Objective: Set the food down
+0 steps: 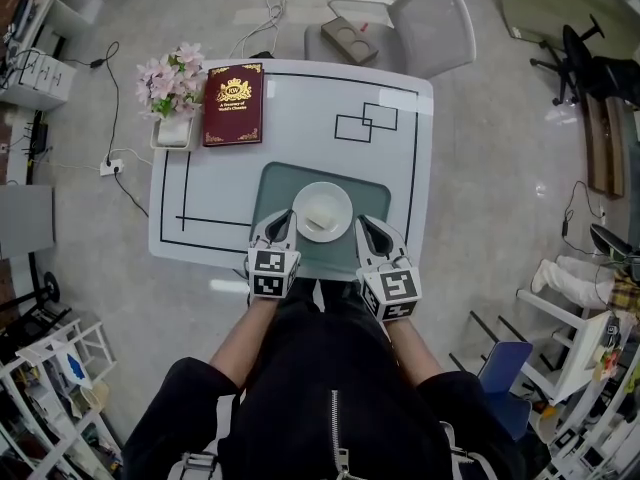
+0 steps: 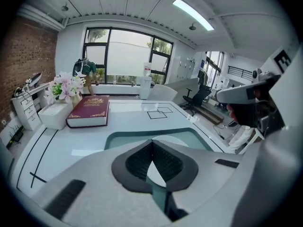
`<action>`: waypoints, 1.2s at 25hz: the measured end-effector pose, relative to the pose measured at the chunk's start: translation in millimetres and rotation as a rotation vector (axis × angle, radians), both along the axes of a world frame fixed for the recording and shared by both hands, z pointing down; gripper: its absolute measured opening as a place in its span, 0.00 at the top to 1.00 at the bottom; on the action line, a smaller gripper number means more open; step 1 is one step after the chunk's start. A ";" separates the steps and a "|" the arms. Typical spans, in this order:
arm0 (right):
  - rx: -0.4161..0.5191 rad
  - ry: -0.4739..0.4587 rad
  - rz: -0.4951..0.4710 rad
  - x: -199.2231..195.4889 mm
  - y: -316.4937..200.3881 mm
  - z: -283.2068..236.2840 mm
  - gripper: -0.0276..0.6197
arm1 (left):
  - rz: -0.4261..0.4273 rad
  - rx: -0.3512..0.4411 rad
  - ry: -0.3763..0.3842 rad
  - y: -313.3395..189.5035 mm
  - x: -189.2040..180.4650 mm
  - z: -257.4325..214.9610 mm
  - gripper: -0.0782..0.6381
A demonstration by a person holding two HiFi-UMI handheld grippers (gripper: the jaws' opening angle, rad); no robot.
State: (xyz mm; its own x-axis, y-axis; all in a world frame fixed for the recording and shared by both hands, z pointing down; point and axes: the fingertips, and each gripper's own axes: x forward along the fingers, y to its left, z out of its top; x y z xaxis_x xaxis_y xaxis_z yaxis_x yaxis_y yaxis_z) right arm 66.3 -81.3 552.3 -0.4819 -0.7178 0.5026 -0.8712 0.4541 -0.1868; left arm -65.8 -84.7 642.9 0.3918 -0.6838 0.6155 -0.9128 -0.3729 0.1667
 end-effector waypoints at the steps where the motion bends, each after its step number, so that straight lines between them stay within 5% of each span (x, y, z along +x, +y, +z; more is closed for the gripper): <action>1: 0.002 0.000 -0.002 -0.7 0.2 -0.9 0.94 | 0.011 0.010 0.008 0.4 2.1 -4.8 0.88; 13: 0.029 -0.003 -0.018 -4.4 3.1 -16.6 0.94 | 0.119 0.132 0.075 15.5 7.6 -72.0 0.88; 30: 0.131 -0.033 -0.080 -20.3 28.5 -55.4 0.94 | 0.135 0.253 0.127 27.2 15.5 -136.8 0.88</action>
State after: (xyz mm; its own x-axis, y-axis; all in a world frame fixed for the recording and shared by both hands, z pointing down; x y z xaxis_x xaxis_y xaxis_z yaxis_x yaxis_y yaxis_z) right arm 46.0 -52.8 496.9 -0.5554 -0.7346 0.3899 -0.8253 0.5445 -0.1497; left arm -50.3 -57.5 506.1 0.5524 -0.7458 0.3723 -0.8300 -0.5334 0.1629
